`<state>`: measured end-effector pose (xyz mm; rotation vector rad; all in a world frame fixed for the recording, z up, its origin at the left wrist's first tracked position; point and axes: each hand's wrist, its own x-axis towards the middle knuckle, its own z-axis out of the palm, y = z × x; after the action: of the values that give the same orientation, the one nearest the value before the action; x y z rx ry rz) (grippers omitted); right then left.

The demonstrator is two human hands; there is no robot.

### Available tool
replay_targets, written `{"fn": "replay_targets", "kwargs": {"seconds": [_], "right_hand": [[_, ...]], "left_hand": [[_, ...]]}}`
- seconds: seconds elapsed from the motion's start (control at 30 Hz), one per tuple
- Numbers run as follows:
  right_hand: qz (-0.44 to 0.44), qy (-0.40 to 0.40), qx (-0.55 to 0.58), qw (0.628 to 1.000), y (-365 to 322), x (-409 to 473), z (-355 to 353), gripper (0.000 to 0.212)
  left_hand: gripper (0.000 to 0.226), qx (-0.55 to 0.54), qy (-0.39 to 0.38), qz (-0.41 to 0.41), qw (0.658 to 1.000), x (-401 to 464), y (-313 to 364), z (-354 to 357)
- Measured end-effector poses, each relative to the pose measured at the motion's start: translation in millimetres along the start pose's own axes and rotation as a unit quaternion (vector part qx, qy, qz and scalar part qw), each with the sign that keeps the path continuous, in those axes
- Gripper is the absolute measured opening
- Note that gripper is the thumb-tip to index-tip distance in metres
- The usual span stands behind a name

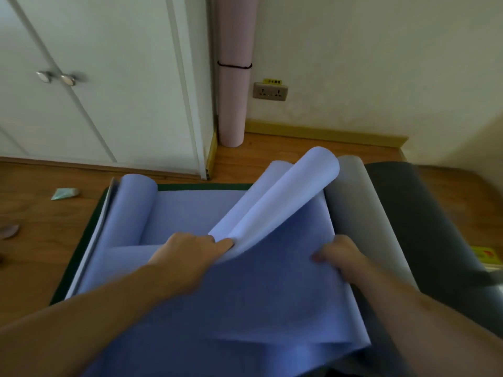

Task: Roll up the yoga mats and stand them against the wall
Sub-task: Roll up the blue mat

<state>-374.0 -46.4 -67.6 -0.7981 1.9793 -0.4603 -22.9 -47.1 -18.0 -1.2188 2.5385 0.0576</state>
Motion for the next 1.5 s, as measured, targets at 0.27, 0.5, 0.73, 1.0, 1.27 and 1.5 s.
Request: {"fn": "replay_targets", "kwargs": {"seconds": [0.27,0.5,0.73,1.0,1.27,1.5], "right_hand": [[-0.126,-0.017,0.313,0.941,-142,-163,-73,0.045],[-0.309,0.027,0.501,0.808,-162,-312,-130,0.041],[-0.165,0.043,0.486,0.857,-96,-322,-13,0.032],[-0.28,-0.255,-0.274,0.884,-45,-317,58,0.019],[-0.472,0.08,-0.401,0.781,-103,-293,-29,0.087],[-0.423,0.149,-0.531,0.719,-111,-211,-23,0.05]], "left_hand": [[0.068,0.075,0.15,-0.019,0.986,-60,-21,-151],[0.065,0.16,0.322,-0.011,0.933,-121,-13,-301],[0.063,0.189,0.348,0.003,0.918,-161,14,-343],[0.063,0.201,0.176,0.02,0.963,-154,16,-210],[0.079,0.116,0.21,0.012,0.971,-155,-7,-117],[0.077,0.032,0.243,0.01,0.97,-142,-23,-86]]}}
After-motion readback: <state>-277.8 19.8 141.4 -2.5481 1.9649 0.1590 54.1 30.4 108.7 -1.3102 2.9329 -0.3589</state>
